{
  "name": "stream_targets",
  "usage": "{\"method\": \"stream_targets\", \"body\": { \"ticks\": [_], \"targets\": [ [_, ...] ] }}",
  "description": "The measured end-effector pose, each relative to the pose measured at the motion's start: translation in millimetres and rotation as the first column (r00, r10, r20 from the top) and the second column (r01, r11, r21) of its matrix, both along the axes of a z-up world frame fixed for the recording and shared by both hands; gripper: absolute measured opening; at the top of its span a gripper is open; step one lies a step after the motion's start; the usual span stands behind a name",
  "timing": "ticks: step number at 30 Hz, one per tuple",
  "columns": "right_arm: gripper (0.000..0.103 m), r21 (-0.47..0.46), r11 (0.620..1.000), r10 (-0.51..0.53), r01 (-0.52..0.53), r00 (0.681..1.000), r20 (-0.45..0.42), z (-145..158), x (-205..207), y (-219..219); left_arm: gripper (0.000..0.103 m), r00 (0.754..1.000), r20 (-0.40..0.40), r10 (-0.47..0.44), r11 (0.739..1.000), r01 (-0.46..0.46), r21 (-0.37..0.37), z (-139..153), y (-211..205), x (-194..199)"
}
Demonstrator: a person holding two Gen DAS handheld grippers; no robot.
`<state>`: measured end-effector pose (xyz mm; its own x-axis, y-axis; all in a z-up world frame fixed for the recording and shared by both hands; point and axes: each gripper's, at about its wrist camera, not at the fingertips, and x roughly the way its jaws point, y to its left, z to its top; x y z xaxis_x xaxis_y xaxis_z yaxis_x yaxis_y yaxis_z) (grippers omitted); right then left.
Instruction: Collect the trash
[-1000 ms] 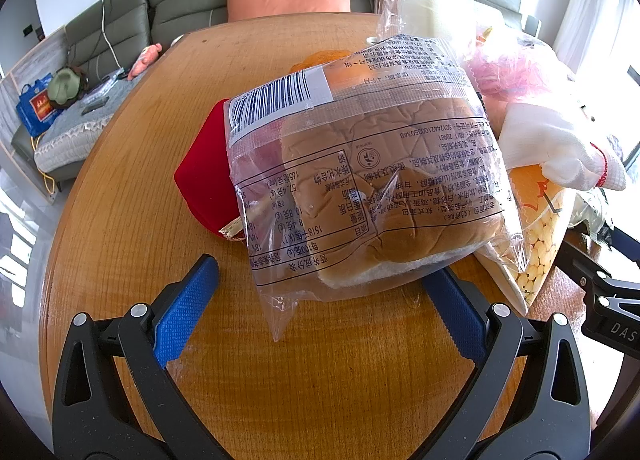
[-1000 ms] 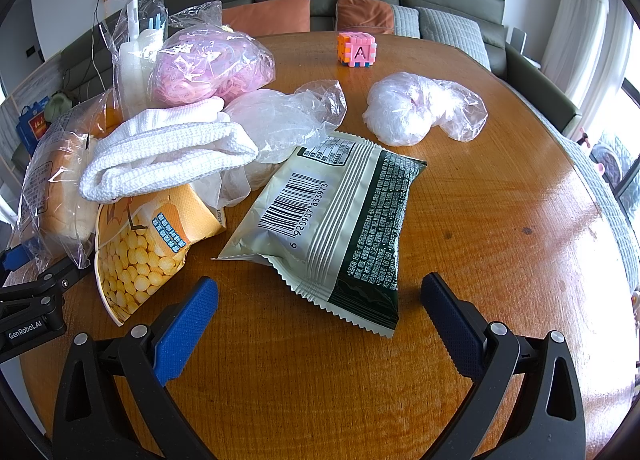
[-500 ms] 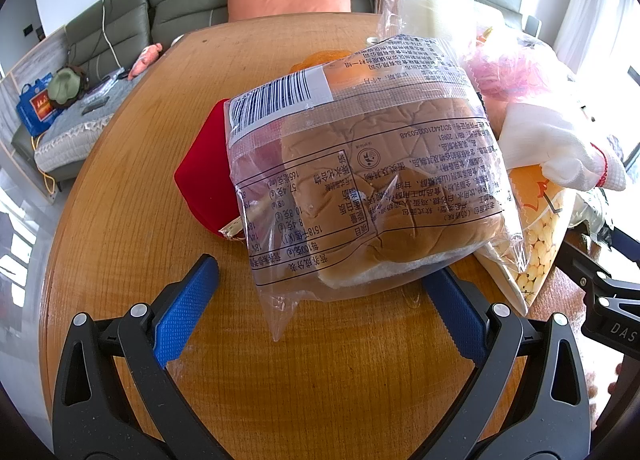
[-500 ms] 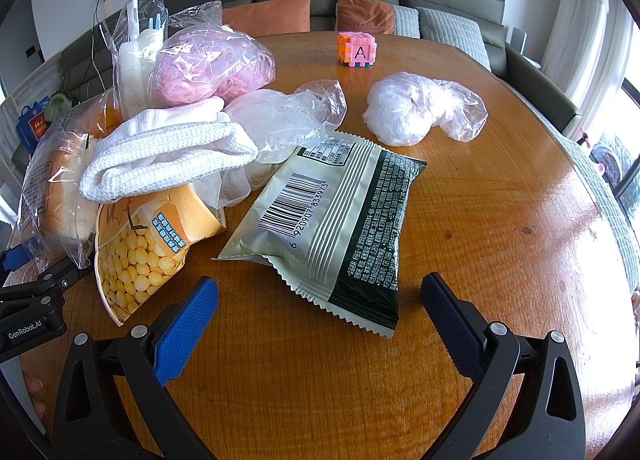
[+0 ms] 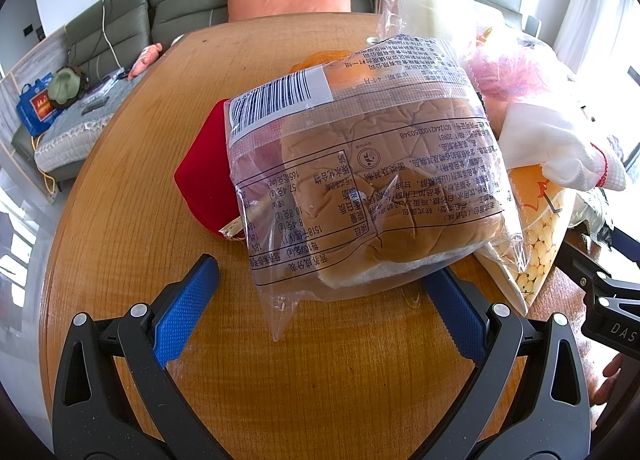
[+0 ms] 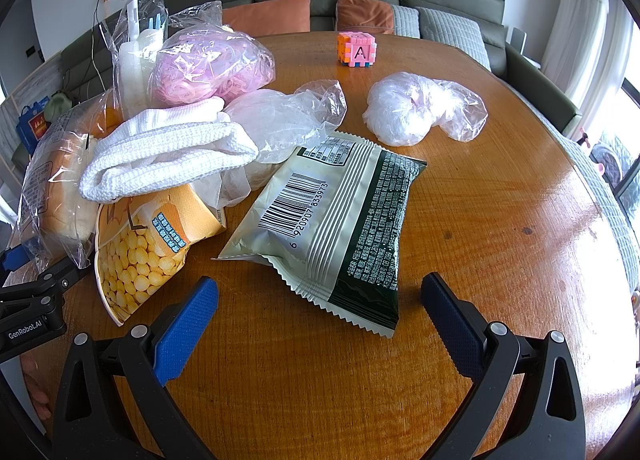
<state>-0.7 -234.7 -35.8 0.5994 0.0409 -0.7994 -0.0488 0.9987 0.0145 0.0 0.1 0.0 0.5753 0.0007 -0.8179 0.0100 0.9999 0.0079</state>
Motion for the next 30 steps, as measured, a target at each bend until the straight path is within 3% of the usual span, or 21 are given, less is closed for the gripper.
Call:
{"method": "stream_targets", "body": {
  "ticks": [16,23,30],
  "targets": [
    [0.101,0.000,1.000,0.000,0.000,1.000,0.000,0,0,0,0.098,1.000,0.000,0.016,1.000,-0.016,-0.001,1,-3,-6],
    [0.101,-0.025,1.000,-0.002,0.002,0.999,-0.037,3,-2,-4,0.098,0.998,-0.033,-0.046,0.999,0.047,0.025,6,5,-8],
    [0.101,-0.003,0.997,0.077,-0.078,0.996,-0.052,46,-19,-13,0.098,0.997,-0.069,-0.022,0.994,0.014,-0.111,35,52,-22]
  ]
}}
